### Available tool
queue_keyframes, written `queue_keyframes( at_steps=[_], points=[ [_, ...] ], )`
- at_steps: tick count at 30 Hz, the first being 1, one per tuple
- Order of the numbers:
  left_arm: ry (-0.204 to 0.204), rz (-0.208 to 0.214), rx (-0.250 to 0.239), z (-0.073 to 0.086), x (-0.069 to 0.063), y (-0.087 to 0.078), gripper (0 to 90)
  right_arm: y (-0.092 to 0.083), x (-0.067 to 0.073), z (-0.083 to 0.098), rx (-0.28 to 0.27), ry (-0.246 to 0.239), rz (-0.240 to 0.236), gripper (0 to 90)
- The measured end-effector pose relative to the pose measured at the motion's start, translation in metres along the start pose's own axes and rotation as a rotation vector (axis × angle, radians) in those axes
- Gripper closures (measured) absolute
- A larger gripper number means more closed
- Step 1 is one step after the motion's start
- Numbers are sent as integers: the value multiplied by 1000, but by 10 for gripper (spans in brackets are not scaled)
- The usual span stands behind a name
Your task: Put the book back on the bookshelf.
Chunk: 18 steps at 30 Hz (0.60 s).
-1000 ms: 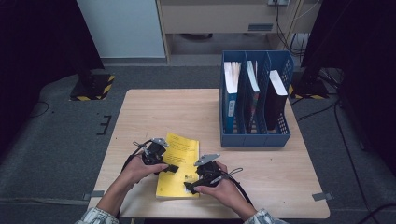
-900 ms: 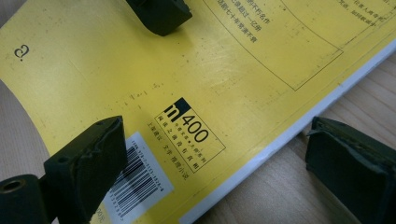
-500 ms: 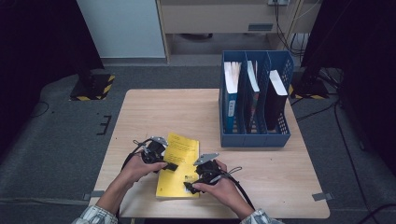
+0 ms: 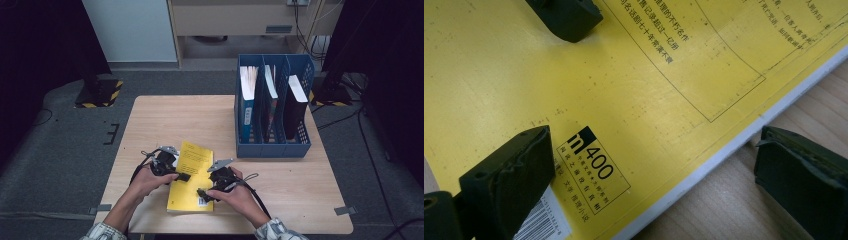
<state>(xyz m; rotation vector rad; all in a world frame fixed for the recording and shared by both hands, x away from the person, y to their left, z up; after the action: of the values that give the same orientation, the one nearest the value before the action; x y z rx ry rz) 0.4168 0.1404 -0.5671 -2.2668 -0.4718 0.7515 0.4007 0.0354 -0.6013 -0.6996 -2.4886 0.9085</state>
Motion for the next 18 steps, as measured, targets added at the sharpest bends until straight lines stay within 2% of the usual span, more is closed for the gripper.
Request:
queue_keyframes(
  at_steps=[4, 10, 18],
  points=[
    [-11, 4, -5, -1, -1, -1, 776, 0, -3, -1, -7, 0, -5, 29],
    [-5, 12, -33, -5, -2, -3, 795, 0, -9, -3, -15, 11, -9, 26],
    [-7, 33, -73, -10, -4, -10, 815, 2, -15, -8, -39, 48, -31, 7]
  ],
)
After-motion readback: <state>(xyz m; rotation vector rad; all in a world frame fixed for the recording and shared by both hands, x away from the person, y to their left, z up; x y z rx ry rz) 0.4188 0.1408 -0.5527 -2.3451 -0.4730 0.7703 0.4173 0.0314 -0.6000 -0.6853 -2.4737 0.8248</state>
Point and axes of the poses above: each handheld gripper's, and its own axes: y roughly forward along the jaws, z roughly out of its underside, x roughly to its left, the point moved 10 cm from there along y, roughly forward along the jaws, and after that the axes turned 3 degrees about -x, right-handed, at the moved point
